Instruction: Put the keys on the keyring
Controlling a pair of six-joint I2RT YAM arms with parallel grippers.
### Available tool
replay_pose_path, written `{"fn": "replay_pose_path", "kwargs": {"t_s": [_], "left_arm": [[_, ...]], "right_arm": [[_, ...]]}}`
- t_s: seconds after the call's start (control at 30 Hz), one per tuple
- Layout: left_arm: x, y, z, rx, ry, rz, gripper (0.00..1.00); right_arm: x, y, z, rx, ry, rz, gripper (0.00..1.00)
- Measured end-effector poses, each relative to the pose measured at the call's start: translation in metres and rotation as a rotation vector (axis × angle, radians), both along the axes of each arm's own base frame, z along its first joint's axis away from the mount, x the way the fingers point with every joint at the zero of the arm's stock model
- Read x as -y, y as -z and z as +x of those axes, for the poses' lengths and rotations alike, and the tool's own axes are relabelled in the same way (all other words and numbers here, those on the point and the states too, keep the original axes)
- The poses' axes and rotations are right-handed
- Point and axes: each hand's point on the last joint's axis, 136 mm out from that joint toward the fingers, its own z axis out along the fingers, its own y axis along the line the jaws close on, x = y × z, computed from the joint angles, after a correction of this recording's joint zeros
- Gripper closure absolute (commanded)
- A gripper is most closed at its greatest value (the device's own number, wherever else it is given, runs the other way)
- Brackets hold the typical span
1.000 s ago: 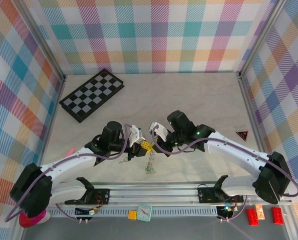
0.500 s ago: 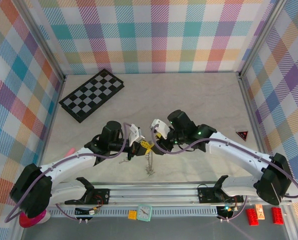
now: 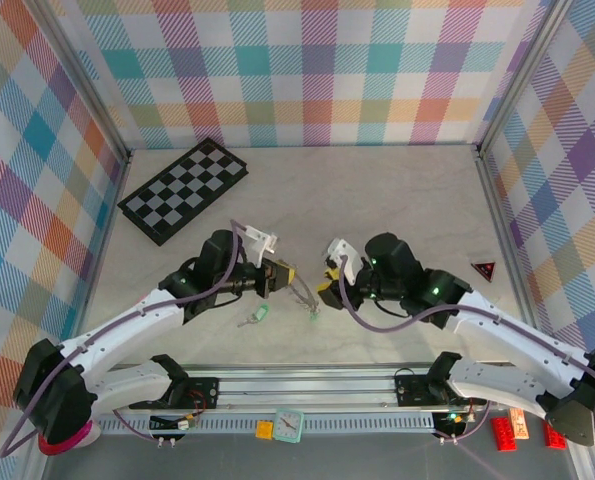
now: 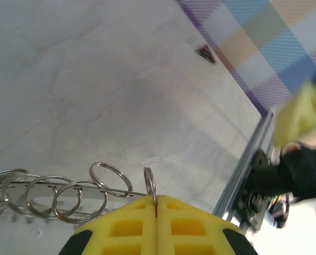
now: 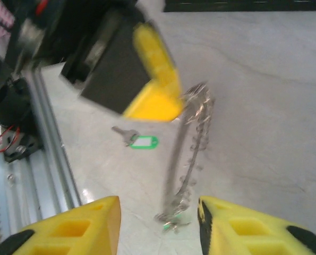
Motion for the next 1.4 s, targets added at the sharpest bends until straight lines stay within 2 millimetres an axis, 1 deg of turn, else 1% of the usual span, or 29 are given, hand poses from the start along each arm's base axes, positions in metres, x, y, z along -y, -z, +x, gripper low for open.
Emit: {"fn": "replay_pose_path", "kwargs": {"t_s": [0.1,0.17,0.2,0.33,0.4,0.5,0.63,0.8,0.93,1.07,1.3,1.4], "left_arm": [[-0.004,-0.009,0.007,-0.115,-0.113,0.011,1.00],[-0.007,-0.015,0.010,-0.186,-0.186,0.004,1.00],[-0.009,-0.016,0.011,-0.228,-0.222,0.002,1.00],[-0.015,-0.014,0.011,-0.397,-0.350,0.007,1.00],[-0.014,-0.012,0.009,-0.471,-0.391,0.013,1.00],[-0.012,-0.011,0.006,-0.573,-0.444,0.029,1.00],[-0.013,-0.009,0.001,-0.684,-0.509,0.050,1.00],[-0.017,0.001,-0.009,-0.826,-0.582,0.088,1.00],[-0.016,0.009,-0.016,-0.919,-0.625,0.103,1.00],[-0.014,0.009,-0.018,-0.972,-0.643,0.083,1.00],[-0.010,0.007,-0.022,-1.035,-0.667,0.056,1.00],[-0.010,0.007,-0.022,-1.050,-0.680,0.048,1.00]], "right_arm": [[-0.013,0.021,-0.016,-0.027,-0.075,0.031,0.70],[-0.021,0.035,-0.022,-0.044,-0.113,0.042,0.70],[-0.026,0.041,-0.024,-0.049,-0.130,0.048,0.73],[-0.041,0.059,-0.018,-0.035,-0.148,0.082,0.75],[-0.046,0.063,-0.012,-0.011,-0.145,0.101,0.75],[-0.054,0.063,-0.001,0.052,-0.134,0.127,0.75],[-0.064,0.059,0.017,0.165,-0.112,0.145,0.77],[-0.065,0.059,0.030,0.304,-0.098,0.141,0.78],[-0.063,0.066,0.031,0.370,-0.109,0.132,0.79],[-0.062,0.067,0.030,0.405,-0.122,0.149,0.79],[-0.064,0.054,0.031,0.461,-0.115,0.208,0.78],[-0.066,0.051,0.031,0.470,-0.118,0.223,0.77]]}}
